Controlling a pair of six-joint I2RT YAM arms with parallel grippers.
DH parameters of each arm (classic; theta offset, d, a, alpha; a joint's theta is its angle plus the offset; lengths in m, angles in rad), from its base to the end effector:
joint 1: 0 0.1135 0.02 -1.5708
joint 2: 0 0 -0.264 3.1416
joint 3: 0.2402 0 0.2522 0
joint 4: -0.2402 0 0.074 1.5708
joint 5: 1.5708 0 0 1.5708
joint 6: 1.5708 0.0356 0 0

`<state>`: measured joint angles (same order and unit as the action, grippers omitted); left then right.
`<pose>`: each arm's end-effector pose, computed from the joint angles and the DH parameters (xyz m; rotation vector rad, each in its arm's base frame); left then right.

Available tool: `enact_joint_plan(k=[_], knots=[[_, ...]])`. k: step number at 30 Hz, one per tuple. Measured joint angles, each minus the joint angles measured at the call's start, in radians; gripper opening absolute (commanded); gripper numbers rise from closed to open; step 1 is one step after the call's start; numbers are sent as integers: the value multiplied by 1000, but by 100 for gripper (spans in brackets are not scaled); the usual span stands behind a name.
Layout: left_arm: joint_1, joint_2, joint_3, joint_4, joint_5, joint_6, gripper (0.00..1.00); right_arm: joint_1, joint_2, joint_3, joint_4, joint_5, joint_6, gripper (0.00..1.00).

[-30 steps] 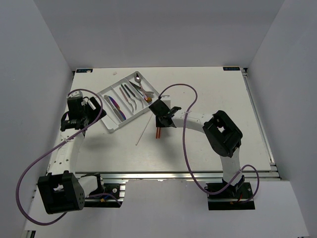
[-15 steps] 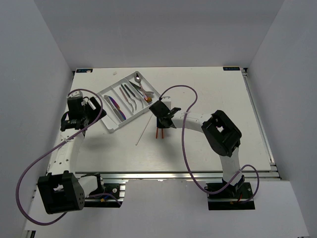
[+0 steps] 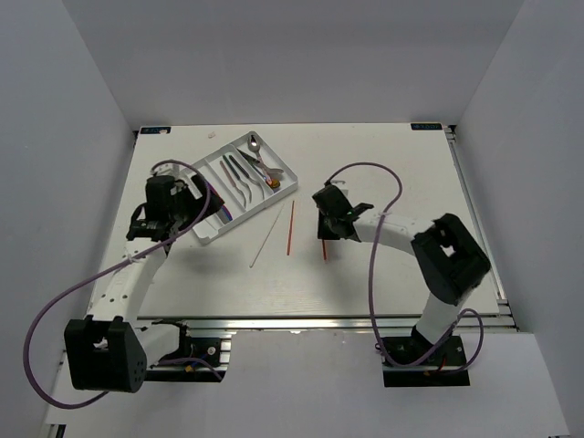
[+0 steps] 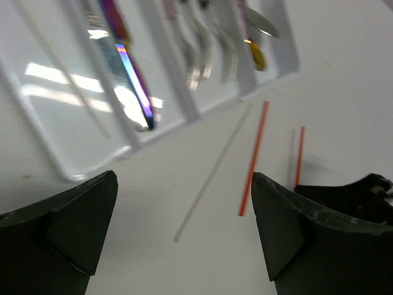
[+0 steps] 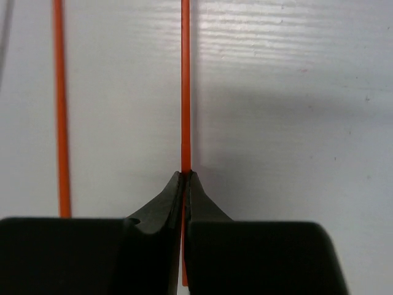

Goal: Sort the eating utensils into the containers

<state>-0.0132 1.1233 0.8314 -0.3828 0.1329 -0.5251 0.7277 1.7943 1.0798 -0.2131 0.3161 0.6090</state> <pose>0.2429 -0.0079 0.2702 -0.5054 2.2185 -0.4366 0.2818 0.2362 0.1695 -0.0154 2.4449 0.1987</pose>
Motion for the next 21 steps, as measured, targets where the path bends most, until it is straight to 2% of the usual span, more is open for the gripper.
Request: enact_joint_plan(k=[6,10,15,21], knots=[[-250,-22,-116,260,106,-171,98,-1,-264,-97,121,-216,-44,0],[-354,-24,-164,423,130,-277,98,1,-352,-104,284,-386,-34,0],[-407,-24,-163,536,125,-327,95,2,-356,-130,423,-568,29,0],[-410,-24,-163,573,109,-339,80,2,-308,-129,522,-708,100,0]])
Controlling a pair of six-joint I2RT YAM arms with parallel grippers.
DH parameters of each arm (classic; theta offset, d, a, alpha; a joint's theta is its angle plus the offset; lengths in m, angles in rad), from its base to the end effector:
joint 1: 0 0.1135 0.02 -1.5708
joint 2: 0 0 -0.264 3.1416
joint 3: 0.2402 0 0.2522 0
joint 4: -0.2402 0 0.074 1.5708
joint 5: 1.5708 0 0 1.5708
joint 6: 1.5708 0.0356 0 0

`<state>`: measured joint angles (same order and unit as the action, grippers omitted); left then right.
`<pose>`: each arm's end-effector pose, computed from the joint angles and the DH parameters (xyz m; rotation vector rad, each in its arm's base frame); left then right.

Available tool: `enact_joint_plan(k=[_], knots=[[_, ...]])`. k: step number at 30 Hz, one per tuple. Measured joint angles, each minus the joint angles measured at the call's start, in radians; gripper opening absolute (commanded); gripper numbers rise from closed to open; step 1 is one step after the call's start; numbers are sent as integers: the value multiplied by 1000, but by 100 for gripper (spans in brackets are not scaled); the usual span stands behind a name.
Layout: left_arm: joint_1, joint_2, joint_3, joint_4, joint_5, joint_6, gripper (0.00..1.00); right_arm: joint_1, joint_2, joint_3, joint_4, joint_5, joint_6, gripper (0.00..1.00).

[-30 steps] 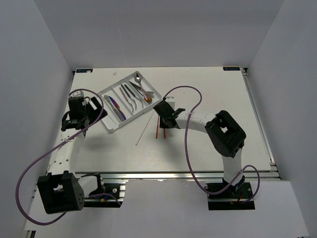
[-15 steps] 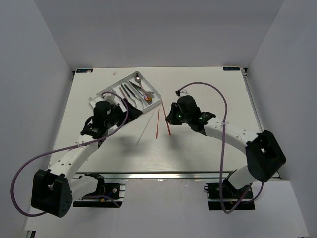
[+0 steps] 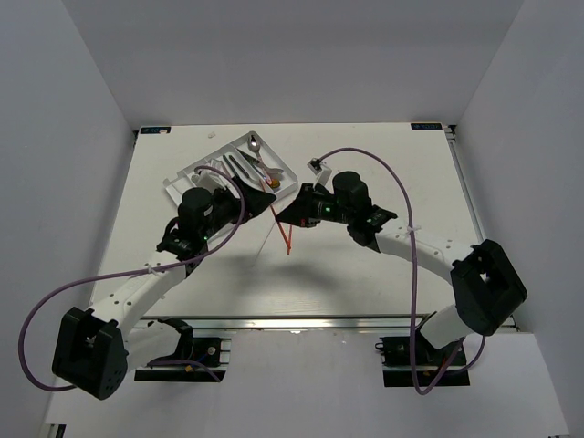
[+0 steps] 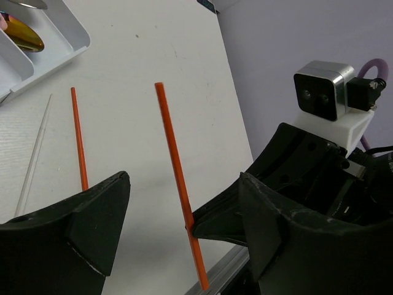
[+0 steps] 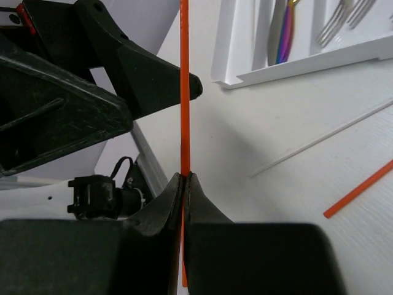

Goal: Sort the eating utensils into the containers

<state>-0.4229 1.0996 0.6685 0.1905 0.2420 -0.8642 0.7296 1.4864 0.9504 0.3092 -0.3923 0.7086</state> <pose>0.2274 -0.1117 0.2750 -0.2448 1.9396 -1.1052 0.2467 0.2389 0.2790 -0.3337 1.9763 1.3334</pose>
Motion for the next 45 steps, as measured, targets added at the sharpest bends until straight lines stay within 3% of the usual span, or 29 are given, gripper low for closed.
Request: enact_joint_plan(k=[1,4,5,13,15,16,17,18,19,23,26,32,37,41,42,45], knots=[[0,0,0,4,-2,0,77,0,6,0,9,-14,8,0],[0,6,0,5,-7,-1,57,0,19,0,32,-52,28,0],[0,11,1,4,-10,-3,45,3,22,2,38,-62,33,0],[-1,45,33,-5,-21,-5,1,17,67,27,68,-101,47,0],[-2,51,41,-6,-24,-1,0,15,71,36,69,-100,46,4],[-2,52,42,-13,-27,0,0,14,71,37,68,-97,45,39],[-2,54,58,-32,-39,5,0,13,71,39,64,-90,49,62],[-4,57,83,-81,-84,15,0,10,71,42,57,-82,46,82],[-6,62,116,-139,-129,29,0,6,71,43,43,-66,40,89],[42,156,332,-389,-362,105,0,-3,59,60,-93,87,-7,89],[148,279,470,-528,-494,165,0,-10,57,80,-185,187,-40,89],[378,561,606,-726,-609,220,3,-15,43,82,-266,286,-87,89],[420,712,708,-818,-644,229,6,-15,39,82,-315,358,-133,89],[420,746,741,-823,-649,229,18,-14,52,88,-383,431,-167,89],[420,751,746,-823,-649,228,28,-14,60,90,-393,450,-172,89],[420,766,753,-819,-648,227,44,-13,92,101,-419,488,-190,89]])
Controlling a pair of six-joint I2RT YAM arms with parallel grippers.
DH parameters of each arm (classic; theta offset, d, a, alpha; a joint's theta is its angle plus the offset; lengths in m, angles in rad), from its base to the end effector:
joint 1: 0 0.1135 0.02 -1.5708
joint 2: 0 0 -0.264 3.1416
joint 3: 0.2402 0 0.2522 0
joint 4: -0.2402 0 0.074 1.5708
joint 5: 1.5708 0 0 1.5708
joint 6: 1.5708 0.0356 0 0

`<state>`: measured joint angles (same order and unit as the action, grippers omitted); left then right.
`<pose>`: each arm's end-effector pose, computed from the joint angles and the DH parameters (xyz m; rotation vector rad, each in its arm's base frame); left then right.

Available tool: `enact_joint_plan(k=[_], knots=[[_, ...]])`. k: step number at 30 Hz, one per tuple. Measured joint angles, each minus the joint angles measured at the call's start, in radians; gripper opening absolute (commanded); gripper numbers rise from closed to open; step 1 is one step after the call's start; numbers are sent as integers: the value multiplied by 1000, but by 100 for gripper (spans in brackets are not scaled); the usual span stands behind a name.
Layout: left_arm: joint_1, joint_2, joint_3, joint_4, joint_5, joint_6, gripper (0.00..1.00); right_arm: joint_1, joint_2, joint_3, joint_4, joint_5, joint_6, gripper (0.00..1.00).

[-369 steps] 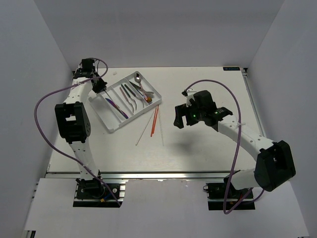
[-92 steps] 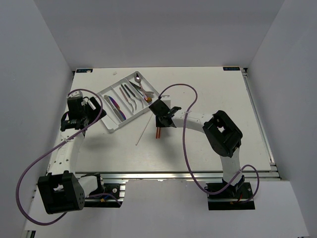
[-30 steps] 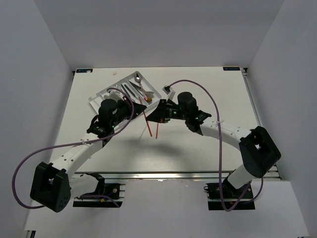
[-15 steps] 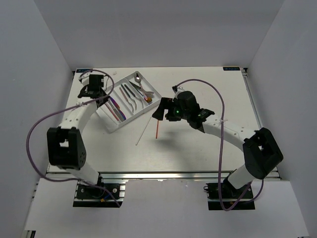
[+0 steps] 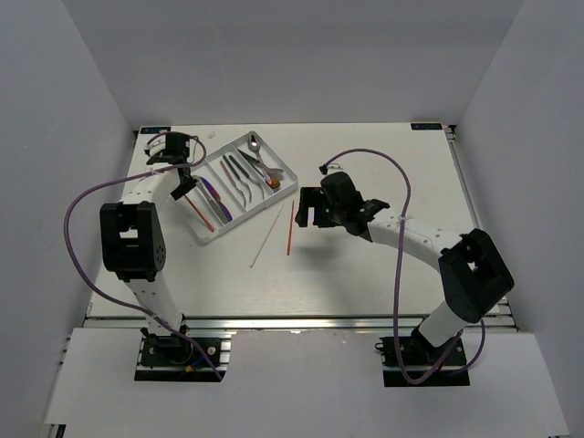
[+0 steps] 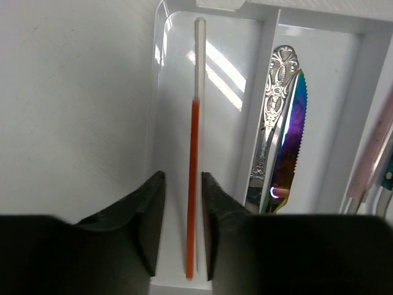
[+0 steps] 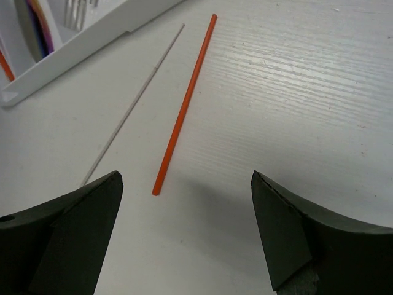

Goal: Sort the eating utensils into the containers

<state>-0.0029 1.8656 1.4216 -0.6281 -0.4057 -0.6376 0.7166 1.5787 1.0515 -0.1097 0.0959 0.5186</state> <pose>0.3948 0.0129 0.2214 -0.9158 2.3634 0.2912 0.2676 0.2286 0.2410 -0.1694 2.2598 0.5727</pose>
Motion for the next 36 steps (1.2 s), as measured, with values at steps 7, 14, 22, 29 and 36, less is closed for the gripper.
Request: enact_joint_plan(k=[7,14,22,29,36], knots=[[0,1,-7,-17,-12,-16,82,53,182,168,-95,126,-2,89],[-1,-135,-47,-36,2,21,92,157,373,449,-237,296,48,63],[-23,-515,-236,32,90,111,95,175,441,465,-298,334,93,49],[-26,-547,-363,42,124,175,96,195,447,410,-299,307,110,31],[-26,-555,-403,35,137,204,97,222,451,333,-231,325,134,23]])
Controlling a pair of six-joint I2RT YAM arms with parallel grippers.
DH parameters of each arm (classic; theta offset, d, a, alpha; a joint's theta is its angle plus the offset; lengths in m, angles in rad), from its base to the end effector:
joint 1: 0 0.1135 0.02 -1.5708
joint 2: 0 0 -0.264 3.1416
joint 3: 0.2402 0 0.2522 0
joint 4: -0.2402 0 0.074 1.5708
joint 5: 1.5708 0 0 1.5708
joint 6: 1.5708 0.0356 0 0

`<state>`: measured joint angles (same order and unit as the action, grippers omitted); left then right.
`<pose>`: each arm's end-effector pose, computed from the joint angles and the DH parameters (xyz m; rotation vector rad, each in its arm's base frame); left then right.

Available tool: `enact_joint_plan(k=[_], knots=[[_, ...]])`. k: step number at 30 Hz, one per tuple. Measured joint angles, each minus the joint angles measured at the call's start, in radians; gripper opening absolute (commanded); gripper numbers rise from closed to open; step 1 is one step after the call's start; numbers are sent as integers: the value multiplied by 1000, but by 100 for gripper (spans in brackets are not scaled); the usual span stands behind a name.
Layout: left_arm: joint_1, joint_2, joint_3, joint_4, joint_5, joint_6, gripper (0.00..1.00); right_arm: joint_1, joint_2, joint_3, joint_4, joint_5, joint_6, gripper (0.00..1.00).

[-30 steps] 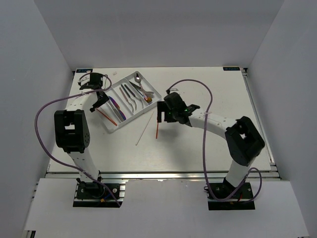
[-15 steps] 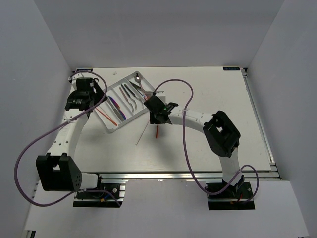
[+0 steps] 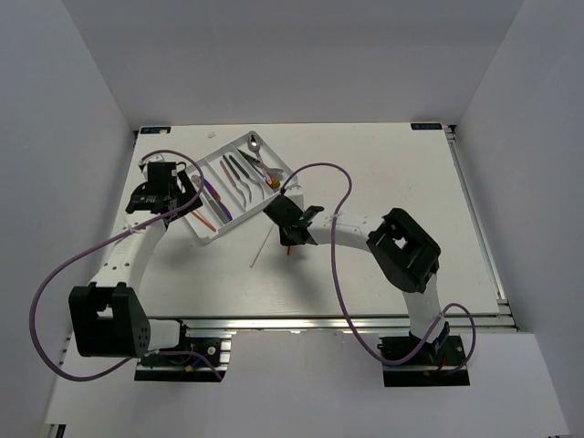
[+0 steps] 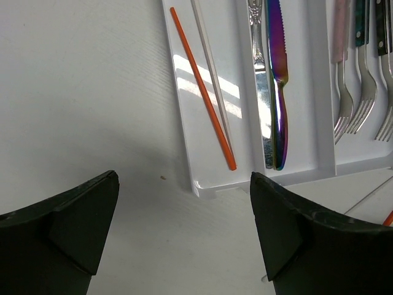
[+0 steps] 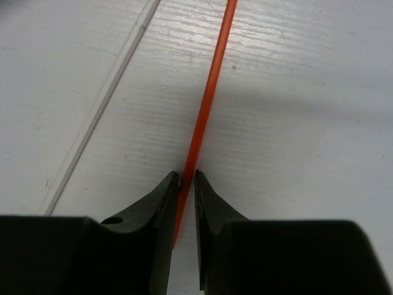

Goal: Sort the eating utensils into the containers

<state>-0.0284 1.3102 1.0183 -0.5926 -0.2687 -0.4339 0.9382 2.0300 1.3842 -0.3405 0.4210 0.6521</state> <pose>0.2726 0.0017 0.2718 -0.6001 2.3404 0.1200 0.2645 0.3362 0.1618 -0.1924 2.4347 0.1589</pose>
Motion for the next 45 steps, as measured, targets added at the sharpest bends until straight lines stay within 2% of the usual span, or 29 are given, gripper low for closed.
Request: enact_joint_plan(k=[2,3,5,9,13,18,21,24,27,33,36,37,38,39,42,43,44,45], knots=[[0,-3,0,2,8,2,97,2,-14,-27,23,9,2,16],[0,-5,0,3,14,2,97,1,-19,-37,29,13,3,6],[0,-5,0,3,28,3,98,0,-27,-52,40,21,12,0],[-1,-13,-21,36,110,-4,98,-6,-56,-93,64,20,27,0],[-34,-77,-108,136,276,-55,98,-23,-138,-173,45,-3,27,0],[-130,-223,-311,433,517,-211,98,-35,-338,-244,68,-43,24,0],[-204,-254,-383,628,609,-302,98,-36,-480,-306,202,-156,17,0],[-261,-254,-403,754,663,-363,98,-36,-565,-370,346,-318,14,0],[-275,-254,-403,836,687,-399,95,-36,-575,-398,449,-451,26,0],[-275,-250,-393,820,672,-402,88,-36,-575,-426,586,-600,66,0],[-275,-243,-381,776,657,-393,73,-36,-575,-431,632,-627,79,0],[-275,-242,-381,771,654,-392,55,-36,-574,-431,642,-635,80,0],[-275,-241,-381,769,653,-396,46,-36,-571,-431,653,-642,82,0],[-275,-240,-381,770,654,-399,33,-36,-568,-431,664,-651,82,0],[-275,-235,-381,792,666,-412,23,-36,-548,-431,687,-672,83,0],[-275,-233,-381,800,671,-418,15,-36,-538,-431,692,-677,83,0],[-275,-231,-381,807,674,-424,11,-36,-532,-431,695,-678,82,6],[-275,-228,-380,810,677,-427,10,-36,-529,-431,697,-678,82,23]])
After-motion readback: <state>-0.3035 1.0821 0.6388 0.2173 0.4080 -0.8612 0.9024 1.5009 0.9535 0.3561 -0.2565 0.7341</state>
